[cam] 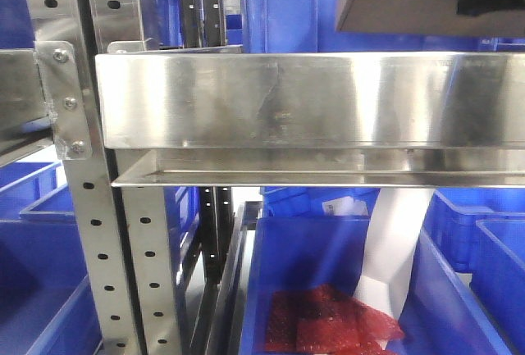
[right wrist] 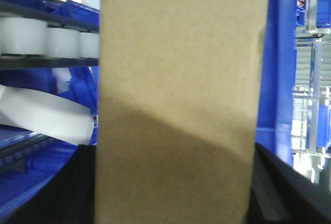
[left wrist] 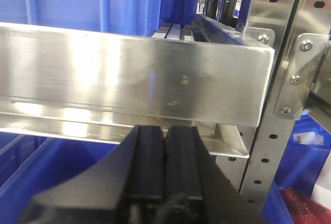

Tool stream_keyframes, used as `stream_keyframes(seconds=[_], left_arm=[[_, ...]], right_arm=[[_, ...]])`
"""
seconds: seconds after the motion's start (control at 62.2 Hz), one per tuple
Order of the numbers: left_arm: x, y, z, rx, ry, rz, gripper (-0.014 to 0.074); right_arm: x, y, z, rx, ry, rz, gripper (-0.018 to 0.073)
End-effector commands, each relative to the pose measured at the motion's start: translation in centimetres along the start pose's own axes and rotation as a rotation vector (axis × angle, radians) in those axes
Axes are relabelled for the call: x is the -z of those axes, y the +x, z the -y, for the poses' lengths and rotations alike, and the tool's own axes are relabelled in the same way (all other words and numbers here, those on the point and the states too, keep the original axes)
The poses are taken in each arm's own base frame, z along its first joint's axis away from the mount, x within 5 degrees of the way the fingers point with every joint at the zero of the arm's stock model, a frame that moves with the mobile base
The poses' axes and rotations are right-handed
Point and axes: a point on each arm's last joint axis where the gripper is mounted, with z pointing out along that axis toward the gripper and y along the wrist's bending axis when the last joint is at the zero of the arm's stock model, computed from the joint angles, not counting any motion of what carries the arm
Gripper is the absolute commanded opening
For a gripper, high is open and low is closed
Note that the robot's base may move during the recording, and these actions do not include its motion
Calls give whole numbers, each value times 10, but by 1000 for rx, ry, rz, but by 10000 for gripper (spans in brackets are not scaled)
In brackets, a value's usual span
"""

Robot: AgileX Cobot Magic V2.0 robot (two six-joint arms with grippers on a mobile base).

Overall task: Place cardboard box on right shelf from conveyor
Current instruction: 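Raise the held box above the steel shelf with the right gripper, then lower the box onto the shelf and open the right gripper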

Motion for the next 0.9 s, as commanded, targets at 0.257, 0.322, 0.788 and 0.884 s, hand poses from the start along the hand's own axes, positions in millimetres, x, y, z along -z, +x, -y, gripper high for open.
stream_keyframes(seconds=[0.257,0.322,0.788,0.884], left_arm=[[1,-9,0,4,6,94,-119],[1,-9,0,4,6,94,-119],[1,-9,0,4,6,94,-119],[1,-9,0,4,6,94,-119]], right_arm=[[6,-3,11,28,39,15,442],[6,-3,11,28,39,16,497],[8,-6,11,-33,41,4,609],[12,-4,13,-57,51,-17,609]])
